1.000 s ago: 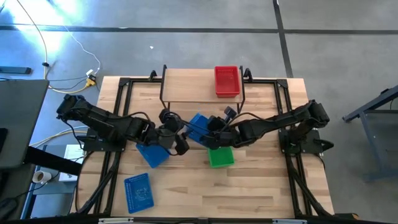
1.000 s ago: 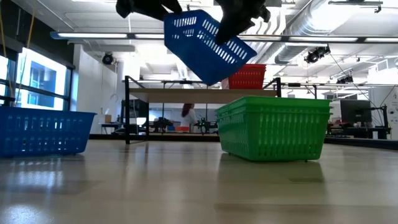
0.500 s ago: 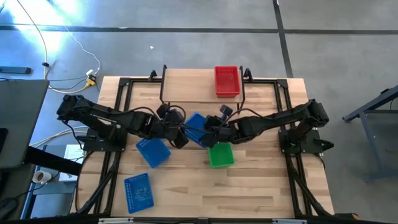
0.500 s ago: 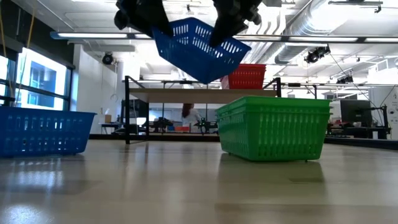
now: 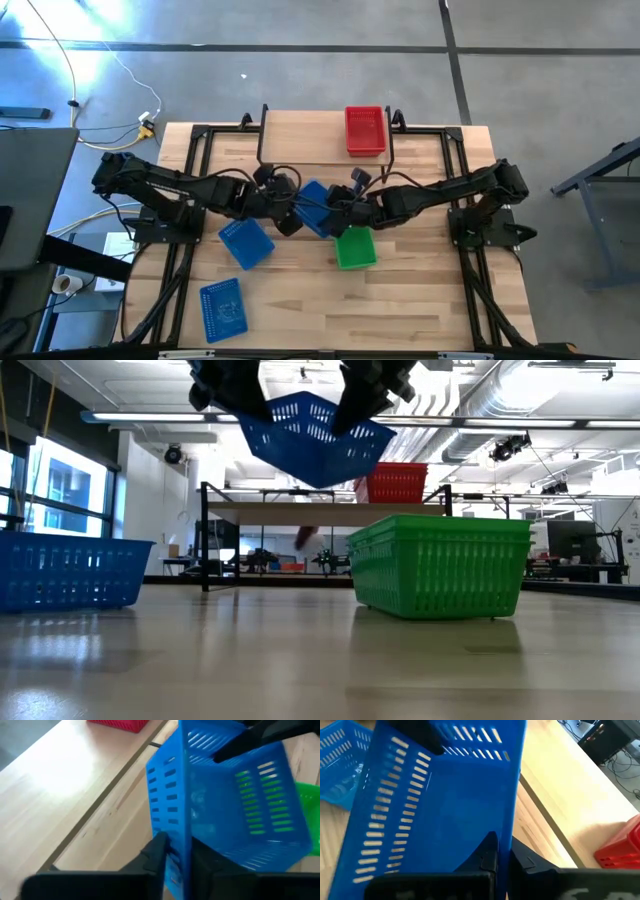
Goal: Stack baskets on shelf by color
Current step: Stack the bottom right blue basket on the top of the top blue basket
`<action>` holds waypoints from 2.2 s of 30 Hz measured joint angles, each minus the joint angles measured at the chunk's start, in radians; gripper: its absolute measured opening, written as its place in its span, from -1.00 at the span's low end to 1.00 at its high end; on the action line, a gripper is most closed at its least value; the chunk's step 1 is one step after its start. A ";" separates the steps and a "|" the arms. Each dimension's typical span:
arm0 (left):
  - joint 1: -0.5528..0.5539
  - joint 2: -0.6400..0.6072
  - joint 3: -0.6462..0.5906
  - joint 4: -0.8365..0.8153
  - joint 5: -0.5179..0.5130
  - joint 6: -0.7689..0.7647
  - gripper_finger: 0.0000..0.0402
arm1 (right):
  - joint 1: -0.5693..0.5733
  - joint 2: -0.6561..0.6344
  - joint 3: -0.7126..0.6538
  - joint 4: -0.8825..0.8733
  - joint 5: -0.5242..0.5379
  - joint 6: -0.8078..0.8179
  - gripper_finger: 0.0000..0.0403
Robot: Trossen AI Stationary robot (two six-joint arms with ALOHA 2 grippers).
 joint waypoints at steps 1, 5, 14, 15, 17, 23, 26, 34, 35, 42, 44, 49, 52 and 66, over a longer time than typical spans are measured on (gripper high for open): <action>0.000 0.000 0.000 -0.002 -0.001 0.008 -0.85 | 0.000 0.000 0.000 0.002 -0.001 -0.005 -1.00; 0.000 0.000 0.000 -0.014 -0.002 0.024 -0.97 | 0.001 0.000 0.000 0.012 -0.019 -0.010 -1.00; -0.024 0.000 0.000 -0.051 -0.020 0.024 -1.00 | 0.001 0.000 0.000 0.028 -0.051 0.020 -1.00; -0.028 0.000 0.000 -0.052 -0.021 0.024 -1.00 | 0.001 0.000 0.000 0.032 -0.049 0.034 -1.00; -0.035 0.000 0.000 -0.058 -0.021 0.024 -1.00 | 0.002 0.000 0.000 0.037 -0.049 0.035 -1.00; -0.042 -0.001 0.000 -0.094 -0.021 0.013 -1.00 | 0.003 0.001 0.000 0.056 -0.069 0.052 -1.00; -0.047 -0.001 0.000 -0.093 -0.021 0.013 -1.00 | 0.003 0.001 0.000 0.067 -0.085 0.056 -1.00; -0.068 -0.001 0.000 -0.097 -0.024 -0.003 -1.00 | -0.012 0.001 0.000 0.074 -0.140 0.066 -1.00; -0.069 -0.001 0.000 -0.096 -0.028 -0.003 -1.00 | -0.012 0.001 0.000 0.074 -0.138 0.085 -0.99; -0.069 -0.001 0.000 -0.105 -0.043 0.008 -1.00 | -0.017 0.000 0.000 0.098 -0.189 0.099 -0.69; -0.069 -0.001 0.000 -0.109 -0.049 0.009 -1.00 | -0.016 0.000 0.000 0.115 -0.174 0.091 -0.54; -0.069 -0.026 0.000 -0.157 -0.059 0.002 -1.00 | -0.017 0.000 0.025 0.125 -0.168 0.035 -0.30; -0.069 -0.063 0.000 -0.190 -0.035 -0.007 -1.00 | -0.016 0.000 0.057 0.107 -0.188 0.035 -0.28; -0.069 -0.240 0.000 -0.460 0.130 -0.144 -1.00 | 0.061 -0.003 0.136 -0.001 -0.197 0.008 -0.28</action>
